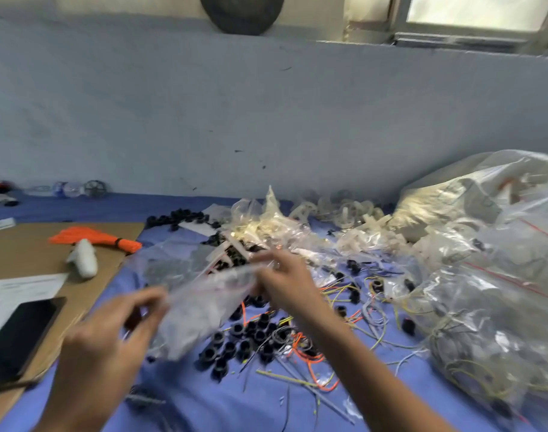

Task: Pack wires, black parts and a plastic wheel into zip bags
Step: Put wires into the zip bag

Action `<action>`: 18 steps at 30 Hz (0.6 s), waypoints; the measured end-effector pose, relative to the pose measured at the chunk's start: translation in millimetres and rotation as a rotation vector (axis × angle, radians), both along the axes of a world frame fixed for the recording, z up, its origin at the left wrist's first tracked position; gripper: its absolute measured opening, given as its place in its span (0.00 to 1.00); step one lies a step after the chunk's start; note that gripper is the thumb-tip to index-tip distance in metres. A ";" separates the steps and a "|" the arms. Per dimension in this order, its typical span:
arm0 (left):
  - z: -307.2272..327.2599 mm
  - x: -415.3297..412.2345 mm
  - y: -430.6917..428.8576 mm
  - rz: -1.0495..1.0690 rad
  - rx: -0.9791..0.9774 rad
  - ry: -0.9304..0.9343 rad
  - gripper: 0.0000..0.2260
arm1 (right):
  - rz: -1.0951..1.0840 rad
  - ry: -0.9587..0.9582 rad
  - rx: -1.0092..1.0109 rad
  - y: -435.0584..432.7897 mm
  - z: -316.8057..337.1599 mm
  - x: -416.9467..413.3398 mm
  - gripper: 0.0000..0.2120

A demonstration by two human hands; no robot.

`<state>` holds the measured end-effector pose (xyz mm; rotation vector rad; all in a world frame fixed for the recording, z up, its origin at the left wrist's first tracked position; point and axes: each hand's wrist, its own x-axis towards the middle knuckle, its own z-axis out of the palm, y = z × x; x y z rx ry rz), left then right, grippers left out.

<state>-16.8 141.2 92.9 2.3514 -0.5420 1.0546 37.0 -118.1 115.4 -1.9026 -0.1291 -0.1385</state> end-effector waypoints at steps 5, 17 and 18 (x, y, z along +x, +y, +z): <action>71.2 14.5 -4.9 0.066 -0.316 0.091 0.08 | 0.033 -0.071 0.273 9.5 86.8 21.7 0.13; 67.5 -3.5 -47.0 -0.267 -0.548 0.337 0.06 | 0.096 -0.014 0.001 -50.7 105.8 -20.9 0.17; 63.7 -7.7 -51.3 -0.278 -0.545 0.337 0.06 | 0.117 -0.004 0.014 -57.9 104.4 -26.8 0.18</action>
